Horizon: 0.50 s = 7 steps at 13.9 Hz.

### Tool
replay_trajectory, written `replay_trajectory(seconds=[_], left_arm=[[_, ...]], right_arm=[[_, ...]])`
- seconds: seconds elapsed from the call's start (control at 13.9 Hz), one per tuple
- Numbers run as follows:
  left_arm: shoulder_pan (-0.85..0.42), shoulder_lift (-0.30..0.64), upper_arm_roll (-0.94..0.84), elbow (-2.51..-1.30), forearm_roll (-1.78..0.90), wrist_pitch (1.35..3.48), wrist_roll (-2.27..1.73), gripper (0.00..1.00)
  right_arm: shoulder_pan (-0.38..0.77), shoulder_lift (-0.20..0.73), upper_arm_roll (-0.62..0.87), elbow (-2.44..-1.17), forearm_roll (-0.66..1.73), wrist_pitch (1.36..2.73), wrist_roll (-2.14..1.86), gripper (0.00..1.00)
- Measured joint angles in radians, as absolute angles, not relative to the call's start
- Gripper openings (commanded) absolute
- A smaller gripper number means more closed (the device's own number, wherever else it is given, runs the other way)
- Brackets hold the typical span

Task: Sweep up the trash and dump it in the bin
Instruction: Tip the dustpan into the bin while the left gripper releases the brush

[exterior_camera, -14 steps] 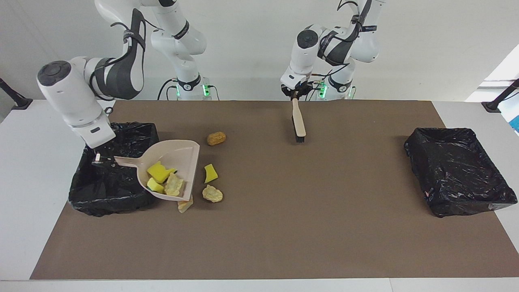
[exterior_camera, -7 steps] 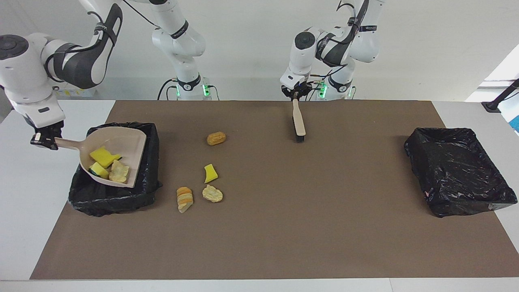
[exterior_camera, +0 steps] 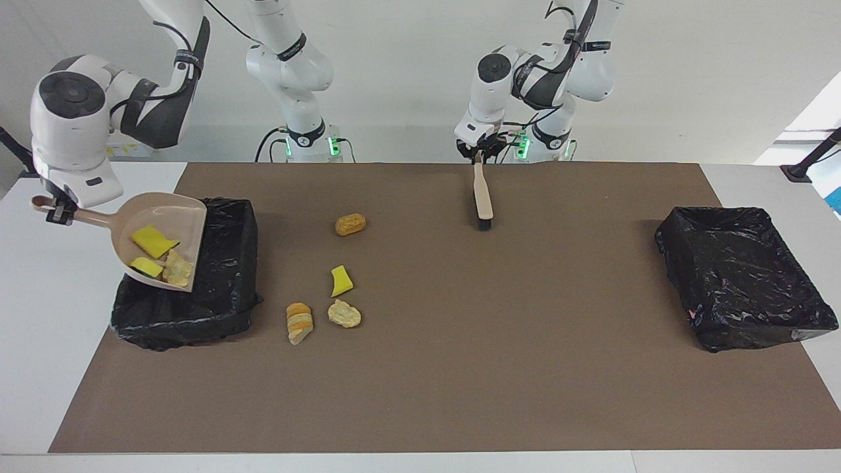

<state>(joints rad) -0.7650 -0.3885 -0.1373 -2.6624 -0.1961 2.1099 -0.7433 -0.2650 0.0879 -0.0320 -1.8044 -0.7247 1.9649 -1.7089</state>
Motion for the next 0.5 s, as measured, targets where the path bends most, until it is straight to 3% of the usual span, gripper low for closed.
replay_trajectory(seconds=[0.07, 0.22, 0.5], left_arm=[[-0.763, -0.387, -0.136, -2.662, -0.197, 2.11, -0.737, 0.65], [-0.754, -0.381, -0.133, -2.662, -0.197, 2.111, -0.714, 1.0], [-0.692, -0.334, -0.127, -2.599, -0.198, 2.116, -0.627, 1.0]], right_arm=[[-0.263, 0.076, -0.03, -1.819, -0.744, 1.965, -1.706, 0.0], [-0.262, 0.063, -0.025, -1.831, -0.772, 1.965, -1.706, 0.0], [-0.231, 0.043, -0.021, -1.836, -0.845, 1.965, -1.71, 0.0]])
